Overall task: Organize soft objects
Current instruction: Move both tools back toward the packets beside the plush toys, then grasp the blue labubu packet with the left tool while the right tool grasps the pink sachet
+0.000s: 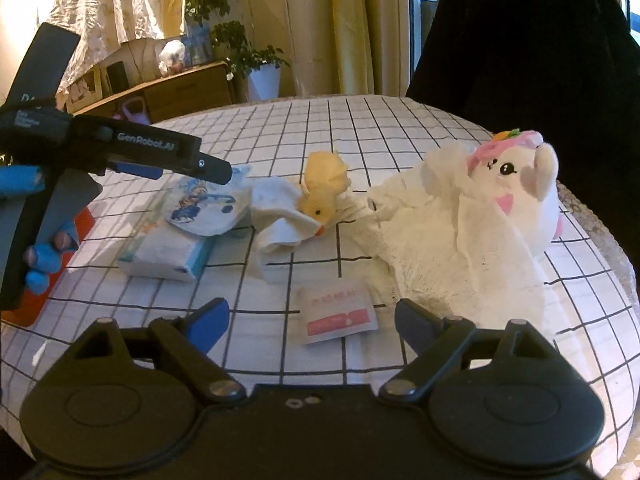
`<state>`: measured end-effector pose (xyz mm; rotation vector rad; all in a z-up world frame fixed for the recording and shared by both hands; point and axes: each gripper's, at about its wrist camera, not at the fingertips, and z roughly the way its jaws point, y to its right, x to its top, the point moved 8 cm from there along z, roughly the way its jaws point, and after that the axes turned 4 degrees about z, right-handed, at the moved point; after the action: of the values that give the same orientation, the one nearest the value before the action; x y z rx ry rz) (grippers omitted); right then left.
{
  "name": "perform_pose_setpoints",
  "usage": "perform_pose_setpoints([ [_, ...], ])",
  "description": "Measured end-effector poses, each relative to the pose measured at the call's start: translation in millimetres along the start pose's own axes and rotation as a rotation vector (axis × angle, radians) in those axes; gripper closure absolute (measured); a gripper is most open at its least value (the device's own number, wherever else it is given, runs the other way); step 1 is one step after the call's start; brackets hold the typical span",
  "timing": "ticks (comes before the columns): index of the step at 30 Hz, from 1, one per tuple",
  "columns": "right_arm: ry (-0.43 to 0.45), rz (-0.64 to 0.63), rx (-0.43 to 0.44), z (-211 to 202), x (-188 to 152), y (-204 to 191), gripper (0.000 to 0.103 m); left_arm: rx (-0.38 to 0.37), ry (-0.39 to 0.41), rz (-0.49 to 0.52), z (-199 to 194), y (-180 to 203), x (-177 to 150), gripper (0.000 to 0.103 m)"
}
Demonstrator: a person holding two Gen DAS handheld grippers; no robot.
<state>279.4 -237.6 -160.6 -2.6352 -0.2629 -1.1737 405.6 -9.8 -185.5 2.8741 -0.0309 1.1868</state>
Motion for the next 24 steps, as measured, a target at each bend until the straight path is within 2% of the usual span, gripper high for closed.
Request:
perform_pose_setpoints([
  [3, -0.012, -0.011, -0.014, 9, 1, 3, 0.016, 0.011, -0.028, -0.003, 13, -2, -4, 0.000],
  [5, -0.025, -0.015, -0.020, 15, 1, 5, 0.021, 0.012, -0.046, -0.008, 19, -3, -7, 0.000],
  [10, -0.044, -0.038, -0.050, 27, -1, 7, 0.025, 0.034, -0.040, 0.020, 24, -1, -7, 0.002],
  [13, -0.049, -0.059, -0.068, 31, -3, 6, 0.027, 0.044, -0.045, 0.024, 27, -3, -7, 0.014],
  [15, -0.044, -0.078, -0.084, 30, -3, 5, 0.030, 0.053, -0.047, 0.027, 28, -4, -6, 0.029],
  [19, -0.037, -0.081, -0.096, 29, -2, 5, 0.041, 0.059, -0.048, 0.013, 28, -8, -3, 0.040],
  [22, -0.036, -0.074, -0.103, 28, 0, 6, 0.054, 0.054, -0.043, 0.008, 26, -9, -2, 0.055],
  [24, -0.039, -0.071, -0.101, 28, 1, 6, 0.058, 0.051, -0.040, 0.006, 25, -10, -2, 0.062],
])
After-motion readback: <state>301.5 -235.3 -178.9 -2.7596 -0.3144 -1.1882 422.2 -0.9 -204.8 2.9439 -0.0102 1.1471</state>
